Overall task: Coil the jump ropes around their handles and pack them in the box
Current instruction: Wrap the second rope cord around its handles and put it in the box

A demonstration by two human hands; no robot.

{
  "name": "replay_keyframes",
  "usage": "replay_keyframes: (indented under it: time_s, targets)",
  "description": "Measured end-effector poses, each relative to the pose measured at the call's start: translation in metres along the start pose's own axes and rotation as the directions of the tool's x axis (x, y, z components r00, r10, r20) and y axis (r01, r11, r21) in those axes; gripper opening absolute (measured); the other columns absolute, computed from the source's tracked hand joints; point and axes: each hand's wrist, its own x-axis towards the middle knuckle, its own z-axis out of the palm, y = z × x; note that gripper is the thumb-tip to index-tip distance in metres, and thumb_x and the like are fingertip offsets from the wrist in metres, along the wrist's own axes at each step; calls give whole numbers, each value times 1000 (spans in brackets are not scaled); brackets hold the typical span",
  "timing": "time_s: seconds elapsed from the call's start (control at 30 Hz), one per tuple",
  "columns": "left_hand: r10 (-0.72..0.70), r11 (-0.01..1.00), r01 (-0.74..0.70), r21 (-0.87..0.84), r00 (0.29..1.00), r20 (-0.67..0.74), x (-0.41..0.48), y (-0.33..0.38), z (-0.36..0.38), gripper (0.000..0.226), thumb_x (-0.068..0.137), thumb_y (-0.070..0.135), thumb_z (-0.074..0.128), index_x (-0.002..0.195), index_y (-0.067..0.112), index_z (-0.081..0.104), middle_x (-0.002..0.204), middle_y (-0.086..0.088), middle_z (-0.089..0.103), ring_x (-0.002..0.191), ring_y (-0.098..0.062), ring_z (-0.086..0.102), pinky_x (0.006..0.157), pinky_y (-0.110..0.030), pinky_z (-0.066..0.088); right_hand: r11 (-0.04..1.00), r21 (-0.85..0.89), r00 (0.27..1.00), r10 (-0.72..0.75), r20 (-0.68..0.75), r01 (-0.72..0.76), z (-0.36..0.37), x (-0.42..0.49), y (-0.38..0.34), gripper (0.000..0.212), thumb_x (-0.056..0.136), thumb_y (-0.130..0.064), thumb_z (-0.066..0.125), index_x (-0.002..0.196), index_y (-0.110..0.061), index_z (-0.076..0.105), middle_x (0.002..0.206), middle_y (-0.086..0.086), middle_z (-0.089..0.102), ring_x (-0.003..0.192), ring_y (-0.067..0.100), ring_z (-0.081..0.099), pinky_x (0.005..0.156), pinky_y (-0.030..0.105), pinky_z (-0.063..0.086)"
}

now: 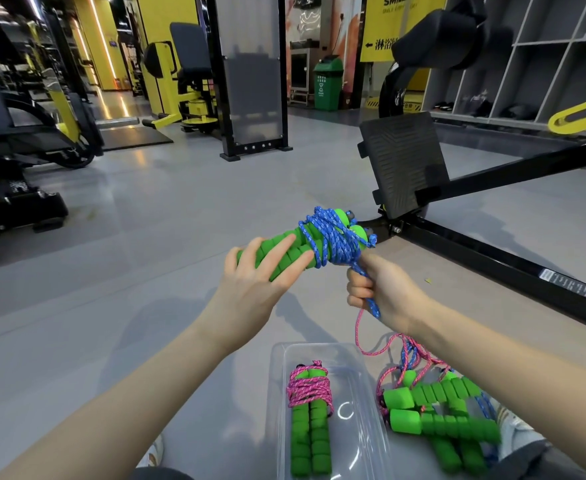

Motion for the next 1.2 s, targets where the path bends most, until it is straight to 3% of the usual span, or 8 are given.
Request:
replay_keyframes:
  time_s: [0.1, 0.23, 0.43, 0.67, 0.77, 0.93, 1.1, 1.2]
  targets:
    - [-32, 999, 32, 8, 999, 13, -2, -5, 0, 70, 71, -6, 27, 133, 21, 42, 132, -14, 56, 97, -41, 58, 70, -40, 43, 993, -98, 997, -71, -38, 67, 14, -6, 8, 23, 101, -17, 32, 93, -10, 54, 50, -6, 22, 40, 9, 27, 44, 20, 42]
    - [-89, 996, 89, 4, 996, 31, -6, -9, 0, 76, 62, -10, 32, 130, 21, 43, 128, -12, 59, 89, -38, 60, 65, -38, 42, 938, -315, 985, -167, -35, 147, 25, -9, 11, 17, 101, -11, 36, 94, -5, 50, 57, 0, 24, 40, 9, 25, 42, 22, 37]
    - [-89, 996, 87, 30, 994, 65, -8, -14, 3, 73, 65, -5, 24, 129, 22, 45, 126, -13, 60, 85, -38, 60, 63, -37, 41, 543, -791, 886, -464, -4, 281, 25, -11, 7, 27, 94, -15, 47, 68, -16, 51, 52, 3, 45, 35, 9, 53, 49, 24, 44]
    - [-41, 997, 38, 71, 998, 48, -6, -18, 4, 72, 65, -7, 30, 128, 22, 45, 126, -15, 60, 86, -40, 60, 66, -39, 43, 478, -739, 795, -593, 128, 475, 16, -11, -1, 13, 89, -8, 58, 77, -11, 52, 64, 4, 61, 53, 15, 63, 63, 32, 51]
    - [4, 996, -5, 93, 1000, 18, -2, -18, 4, 70, 64, -8, 35, 127, 20, 45, 124, -16, 61, 87, -41, 60, 68, -41, 44, 438, -731, 807, -531, 259, 524, 11, -12, -9, 11, 86, -6, 62, 87, -15, 56, 75, 7, 67, 68, 8, 65, 68, 19, 48]
    - [36, 995, -37, 92, 999, 17, 0, -12, 4, 69, 64, -7, 33, 126, 20, 46, 123, -15, 61, 87, -41, 60, 68, -41, 45, 409, -730, 819, -439, 369, 548, 5, -7, -15, 28, 84, -3, 64, 95, -28, 57, 91, 7, 67, 89, 17, 69, 90, 33, 51]
    - [35, 996, -37, 81, 999, 21, 4, -5, 1, 66, 68, -6, 27, 126, 20, 45, 124, -16, 61, 89, -42, 60, 68, -42, 45, 355, -727, 783, -475, 401, 588, 3, -3, -21, 13, 89, -2, 58, 98, -9, 63, 77, 8, 70, 73, 4, 65, 76, 23, 49]
    - [44, 997, -45, 58, 999, 21, 4, 5, -2, 66, 70, -3, 25, 129, 20, 43, 126, -16, 60, 91, -43, 60, 70, -45, 46, 233, -727, 689, -589, 423, 646, 0, -1, -27, 13, 86, -13, 62, 93, -5, 70, 72, -4, 59, 67, 0, 55, 64, 14, 42]
